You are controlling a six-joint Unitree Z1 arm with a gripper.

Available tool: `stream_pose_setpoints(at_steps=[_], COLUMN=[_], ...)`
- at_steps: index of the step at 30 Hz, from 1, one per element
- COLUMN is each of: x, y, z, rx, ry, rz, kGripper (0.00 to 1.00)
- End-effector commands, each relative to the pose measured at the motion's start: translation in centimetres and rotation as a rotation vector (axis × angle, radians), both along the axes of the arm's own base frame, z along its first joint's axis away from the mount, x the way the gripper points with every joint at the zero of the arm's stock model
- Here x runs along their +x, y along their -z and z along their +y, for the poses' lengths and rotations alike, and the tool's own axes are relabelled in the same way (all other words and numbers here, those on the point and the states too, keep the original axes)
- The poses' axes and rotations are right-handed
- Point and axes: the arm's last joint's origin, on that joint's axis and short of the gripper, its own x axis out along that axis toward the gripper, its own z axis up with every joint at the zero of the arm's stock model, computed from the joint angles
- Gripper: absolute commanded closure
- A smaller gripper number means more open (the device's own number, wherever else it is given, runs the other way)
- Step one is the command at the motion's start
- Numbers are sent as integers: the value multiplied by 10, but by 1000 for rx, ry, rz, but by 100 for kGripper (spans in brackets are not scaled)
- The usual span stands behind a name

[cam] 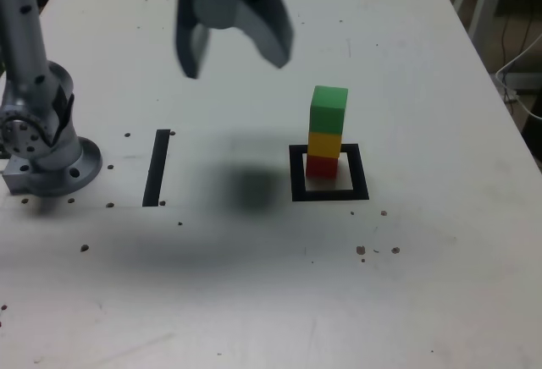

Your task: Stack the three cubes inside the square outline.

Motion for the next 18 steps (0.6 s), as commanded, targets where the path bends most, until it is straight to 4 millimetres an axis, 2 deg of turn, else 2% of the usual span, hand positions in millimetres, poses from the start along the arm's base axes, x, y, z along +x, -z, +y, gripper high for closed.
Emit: stream_pose_setpoints(at_steps=[1,11,18], x=[-12,-53,-70], y=[2,50,91], z=[0,3,6], rx=[9,35,16], ry=[-9,-61,-105], rz=[23,93,97], kGripper=[0,0,0])
